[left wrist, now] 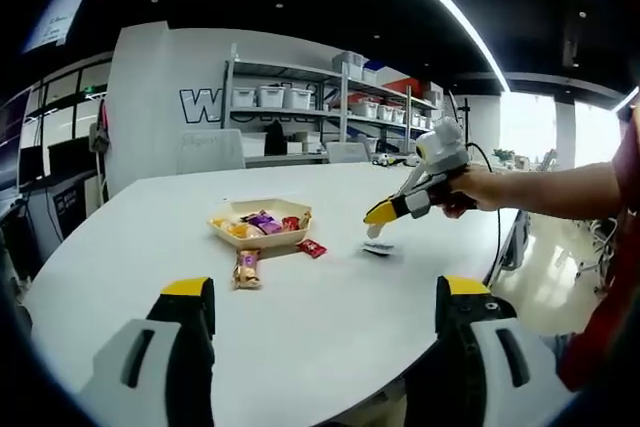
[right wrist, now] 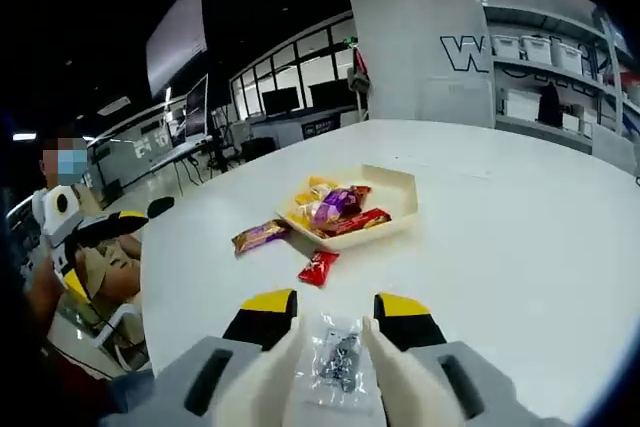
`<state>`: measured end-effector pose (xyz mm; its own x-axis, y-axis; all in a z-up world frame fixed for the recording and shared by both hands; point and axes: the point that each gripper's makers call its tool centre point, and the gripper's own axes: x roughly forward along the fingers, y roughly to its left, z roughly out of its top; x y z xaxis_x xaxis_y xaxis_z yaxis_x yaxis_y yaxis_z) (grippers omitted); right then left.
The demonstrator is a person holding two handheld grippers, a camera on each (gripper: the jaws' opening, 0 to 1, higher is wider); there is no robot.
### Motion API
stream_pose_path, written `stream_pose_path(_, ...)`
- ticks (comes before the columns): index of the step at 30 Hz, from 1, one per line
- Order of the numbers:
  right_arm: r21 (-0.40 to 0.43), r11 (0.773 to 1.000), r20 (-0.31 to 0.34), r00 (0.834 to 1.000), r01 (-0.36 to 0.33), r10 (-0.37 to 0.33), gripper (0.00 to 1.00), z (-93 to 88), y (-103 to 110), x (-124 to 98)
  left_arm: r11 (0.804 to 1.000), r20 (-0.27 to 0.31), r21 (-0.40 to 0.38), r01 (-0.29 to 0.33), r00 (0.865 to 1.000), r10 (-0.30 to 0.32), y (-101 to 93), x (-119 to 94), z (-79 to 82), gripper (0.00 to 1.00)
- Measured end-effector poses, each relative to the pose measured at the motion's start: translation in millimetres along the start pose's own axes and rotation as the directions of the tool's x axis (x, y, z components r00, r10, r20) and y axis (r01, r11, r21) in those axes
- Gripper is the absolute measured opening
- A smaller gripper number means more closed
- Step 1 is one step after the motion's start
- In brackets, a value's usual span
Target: Place the target food into the container with the food tongs after gripping and lifting it, then release it inside without dropping or visibly crushing the food.
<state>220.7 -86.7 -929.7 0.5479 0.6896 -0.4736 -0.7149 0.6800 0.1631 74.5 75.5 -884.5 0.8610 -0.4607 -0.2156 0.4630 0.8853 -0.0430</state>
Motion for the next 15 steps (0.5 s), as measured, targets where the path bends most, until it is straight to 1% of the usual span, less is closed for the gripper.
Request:
stream_pose_path(4,0.006,1.0,-0.022,1.0,0.019,-0.019,0.26,-8.5,-1.6,0.3,1.0,0.0,-0.001,0.004,1.0,-0.004,-1.3,-0.1,-0.2,0.89)
stream_pose_path(7,-0.01,0.999,-0.057,0.998,0.036,-0.036,0.26,-20.0,-1.5,1.8,1.0,-0.001,0.003,0.004,1.0,-0.004,-1.1,-0.8,-0.1,0.89)
stream_pose_path(8,-0.011,0.999,-0.054,0.998,0.036,-0.037,0.26,-20.1,-1.1,2.0,1.0,-0.001,0.002,0.004,1.0,-0.004,-0.9,-0.9,0.0,0.89)
stream_pose_path(9,-0.016,0.999,-0.036,0.999,0.035,-0.036,0.26,-17.6,-0.4,0.9,1.0,-0.001,0.002,0.003,1.0,-0.003,-0.3,-1.4,0.3,0.89)
stream_pose_path(15,-0.006,0.999,-0.054,0.997,0.048,-0.048,0.26,-19.8,-2.0,2.2,1.0,0.004,0.003,0.0,1.0,0.0,1.1,-3.1,1.1,0.89)
